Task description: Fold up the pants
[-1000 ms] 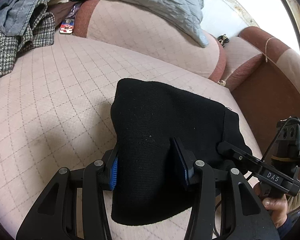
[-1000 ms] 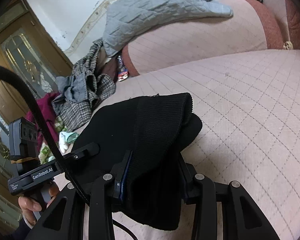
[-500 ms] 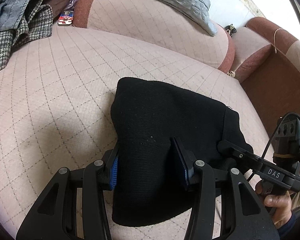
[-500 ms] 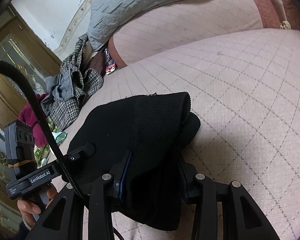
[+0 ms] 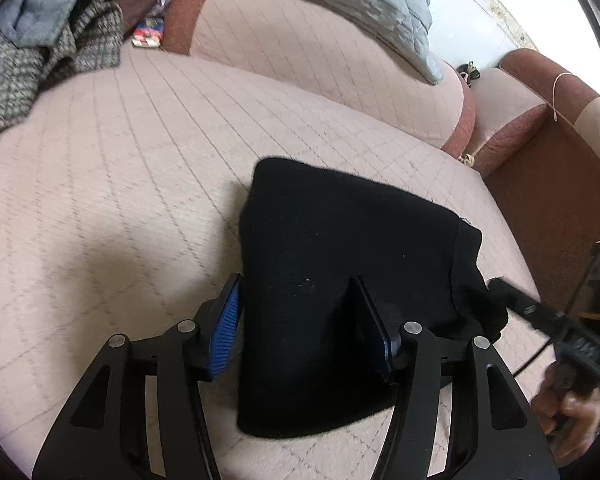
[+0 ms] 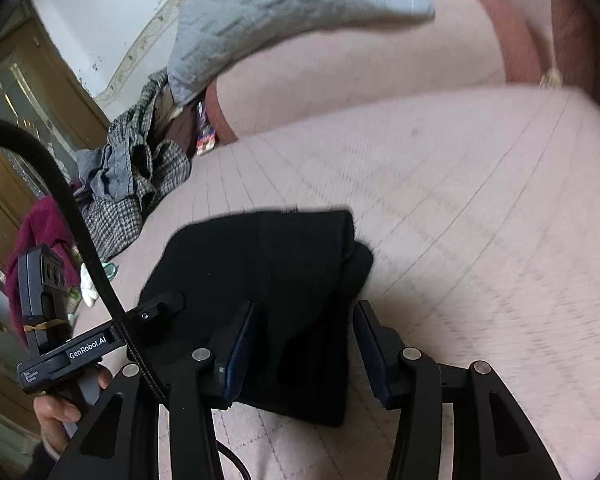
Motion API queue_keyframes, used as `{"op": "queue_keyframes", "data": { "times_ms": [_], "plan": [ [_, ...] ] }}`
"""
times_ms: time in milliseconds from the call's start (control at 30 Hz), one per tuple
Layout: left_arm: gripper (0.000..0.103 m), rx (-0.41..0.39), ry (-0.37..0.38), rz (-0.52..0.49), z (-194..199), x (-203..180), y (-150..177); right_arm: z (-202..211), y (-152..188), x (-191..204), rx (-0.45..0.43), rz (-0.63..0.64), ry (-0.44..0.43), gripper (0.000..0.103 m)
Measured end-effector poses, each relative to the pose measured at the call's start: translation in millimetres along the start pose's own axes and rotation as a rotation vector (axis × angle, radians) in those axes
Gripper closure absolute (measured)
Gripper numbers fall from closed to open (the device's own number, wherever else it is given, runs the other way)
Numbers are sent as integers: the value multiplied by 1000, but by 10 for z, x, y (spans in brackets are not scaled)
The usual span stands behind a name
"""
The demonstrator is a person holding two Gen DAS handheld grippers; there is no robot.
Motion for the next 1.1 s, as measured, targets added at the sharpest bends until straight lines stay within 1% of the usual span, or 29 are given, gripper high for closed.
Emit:
{"op": "queue_keyframes", "data": {
  "times_ms": [67,133,200,267,367,467,533,600,733,833,900,967,1033,1100],
  "plan": [
    [47,-37,-14,-16,107,-7,-23,137,-75,24,-32,18,8,56],
    [47,-68,-9,-24,190,-30,-43,234,-152,121,-55,43,-6,56],
    [47,-80,6,-19,236,-59,-46,234,-198,252,-53,81,-33,56],
    [47,-74,-2,-25,208,-70,-16,163,-198,341,-36,108,-35,56],
    [47,-70,-47,-55,127,-78,25,10,-132,400,11,156,4,56],
    [47,-65,-65,-61,77,-70,48,-84,-15,406,48,221,81,56],
    [47,-58,-75,-59,42,-51,70,-114,63,421,58,242,105,55],
    [47,-43,-88,-58,-20,-31,106,-126,143,419,57,248,116,54],
    [46,-57,-101,-66,-31,-45,126,-164,188,410,40,271,128,53],
    [46,-67,-107,-68,-21,-46,131,-144,177,396,36,252,119,53],
    [46,-68,-106,-54,2,-38,137,-103,167,411,43,235,113,53],
    [46,-72,-111,-53,39,-36,149,-28,135,440,27,220,97,53],
    [46,-86,-128,-71,88,-54,171,58,118,487,7,215,93,53],
    [46,-95,-153,-92,134,-76,204,112,119,532,7,223,95,53]
  ]
}}
Point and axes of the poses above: each gripper's, at about its wrist camera, not at the fingertips, and z roughly against the way its jaws point, x to its left, y to its underside, the point moved 10 cm from there along -z, roughly the way its jaws point, and after that the axes turned 15 degrees about z, right-handed, at the moved point
